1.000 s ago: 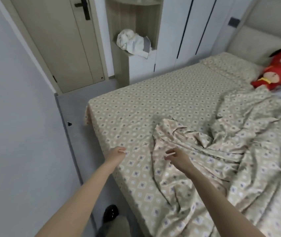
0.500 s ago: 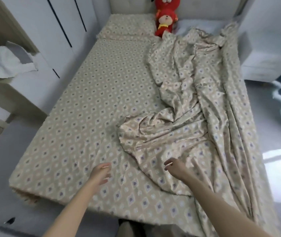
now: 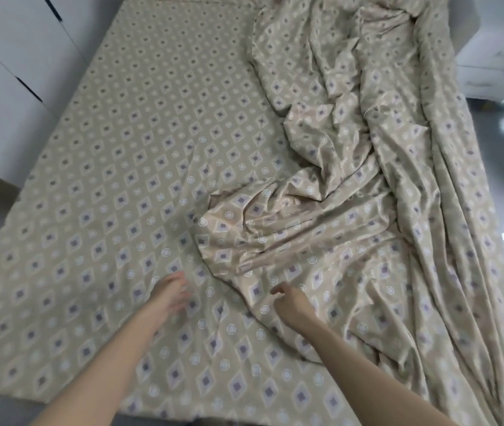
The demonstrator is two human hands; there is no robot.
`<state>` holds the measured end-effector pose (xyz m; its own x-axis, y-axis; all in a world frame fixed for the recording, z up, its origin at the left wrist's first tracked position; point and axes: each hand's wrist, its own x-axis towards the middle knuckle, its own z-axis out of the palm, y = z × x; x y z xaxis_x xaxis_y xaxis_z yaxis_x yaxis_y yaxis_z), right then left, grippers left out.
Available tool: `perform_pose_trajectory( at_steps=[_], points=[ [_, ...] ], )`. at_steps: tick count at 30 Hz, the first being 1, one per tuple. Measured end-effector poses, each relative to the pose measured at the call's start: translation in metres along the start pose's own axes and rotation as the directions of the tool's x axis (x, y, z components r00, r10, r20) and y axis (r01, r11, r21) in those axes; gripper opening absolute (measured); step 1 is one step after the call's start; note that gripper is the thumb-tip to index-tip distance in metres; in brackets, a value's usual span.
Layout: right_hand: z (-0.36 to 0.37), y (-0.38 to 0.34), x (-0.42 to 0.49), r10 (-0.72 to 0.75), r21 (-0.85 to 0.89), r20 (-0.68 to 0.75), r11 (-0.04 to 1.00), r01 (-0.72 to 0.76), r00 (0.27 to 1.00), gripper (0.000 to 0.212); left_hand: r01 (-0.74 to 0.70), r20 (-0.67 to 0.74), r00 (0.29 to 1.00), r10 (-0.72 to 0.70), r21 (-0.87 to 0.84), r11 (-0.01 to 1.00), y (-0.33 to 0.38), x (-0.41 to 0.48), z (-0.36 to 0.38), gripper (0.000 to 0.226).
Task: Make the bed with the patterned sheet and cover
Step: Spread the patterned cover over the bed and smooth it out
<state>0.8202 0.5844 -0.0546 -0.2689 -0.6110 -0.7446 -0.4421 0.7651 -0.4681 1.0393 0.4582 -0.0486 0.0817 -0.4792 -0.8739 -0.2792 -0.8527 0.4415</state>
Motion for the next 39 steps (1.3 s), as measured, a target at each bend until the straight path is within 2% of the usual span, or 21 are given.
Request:
perform_pose_trajectory(
  at_steps=[5, 8, 11, 13, 15, 18, 19, 22, 23, 24, 27, 28, 31, 34, 36, 39],
  points=[
    [0.013, -0.012, 0.065, 0.019, 0.018, -0.046, 1.0, -0.019, 0.999, 0.032, 0.058, 0.063, 0.997, -0.048, -0.161, 0.985, 0.036, 0.072, 0.027, 0.041],
    [0.017, -0.01, 0.097, 0.085, -0.017, -0.045, 0.996, -0.086, 0.995, 0.048, 0.042, 0.095, 0.995, -0.019, -0.242, 0.969, 0.058, 0.115, 0.046, 0.043],
    [0.02, -0.005, 0.113, 0.16, 0.009, 0.017, 0.987, -0.16, 0.987, 0.063, -0.014, 0.04, 0.999, 0.024, -0.242, 0.97, 0.076, 0.153, 0.057, 0.053],
    [0.027, 0.0, 0.12, 0.173, 0.005, 0.027, 0.985, -0.173, 0.985, 0.07, -0.018, 0.045, 0.999, 0.03, -0.234, 0.972, 0.077, 0.181, 0.06, 0.067],
    [0.03, 0.002, 0.123, 0.182, 0.01, 0.023, 0.983, -0.182, 0.983, 0.074, 0.004, 0.09, 0.996, 0.014, -0.197, 0.98, 0.078, 0.192, 0.061, 0.065],
    [0.029, -0.001, 0.119, 0.198, -0.02, 0.051, 0.98, -0.198, 0.979, 0.071, -0.025, 0.147, 0.988, 0.046, -0.137, 0.99, 0.09, 0.168, 0.067, 0.047],
    [0.027, -0.004, 0.115, 0.207, -0.017, 0.059, 0.978, -0.206, 0.977, 0.068, -0.048, 0.155, 0.986, 0.066, -0.118, 0.992, 0.093, 0.159, 0.067, 0.047],
    [0.024, -0.01, 0.107, 0.261, 0.057, 0.044, 0.963, -0.264, 0.964, 0.057, -0.123, 0.143, 0.981, 0.134, -0.087, 0.989, 0.101, 0.146, 0.061, 0.078],
    [0.023, -0.013, 0.102, 0.277, 0.094, 0.02, 0.956, -0.278, 0.961, 0.054, -0.134, 0.148, 0.978, 0.146, -0.092, 0.987, 0.102, 0.142, 0.059, 0.081],
    [0.02, -0.018, 0.094, 0.278, 0.127, -0.016, 0.953, -0.274, 0.96, 0.052, -0.143, 0.159, 0.975, 0.158, -0.1, 0.985, 0.107, 0.131, 0.056, 0.074],
    [0.008, -0.031, 0.071, 0.238, 0.139, -0.104, 0.965, -0.223, 0.966, 0.046, -0.175, 0.151, 0.97, 0.192, -0.12, 0.977, 0.121, 0.082, 0.052, 0.012],
    [0.003, -0.036, 0.063, 0.225, 0.132, -0.12, 0.969, -0.209, 0.967, 0.045, -0.193, 0.137, 0.969, 0.206, -0.101, 0.976, 0.122, 0.068, 0.049, 0.004],
    [-0.016, -0.053, 0.033, 0.154, 0.158, -0.167, 0.979, -0.127, 0.974, 0.043, -0.274, 0.053, 0.959, 0.278, -0.072, 0.959, 0.128, 0.024, 0.034, 0.005],
    [-0.039, -0.078, -0.007, 0.058, 0.159, -0.227, 0.987, -0.022, 0.972, 0.046, -0.432, -0.107, 0.899, 0.426, -0.047, 0.901, 0.138, -0.031, 0.005, 0.007],
    [-0.048, -0.092, -0.028, -0.033, 0.123, -0.244, 0.99, 0.065, 0.969, 0.051, -0.51, -0.115, 0.855, 0.505, -0.01, 0.86, 0.14, -0.06, -0.015, 0.004],
    [-0.059, -0.115, -0.068, -0.148, 0.038, -0.164, 0.987, 0.156, 0.975, 0.054, -0.619, -0.118, 0.767, 0.631, 0.122, 0.776, 0.139, -0.104, -0.05, 0.018]
  ],
)
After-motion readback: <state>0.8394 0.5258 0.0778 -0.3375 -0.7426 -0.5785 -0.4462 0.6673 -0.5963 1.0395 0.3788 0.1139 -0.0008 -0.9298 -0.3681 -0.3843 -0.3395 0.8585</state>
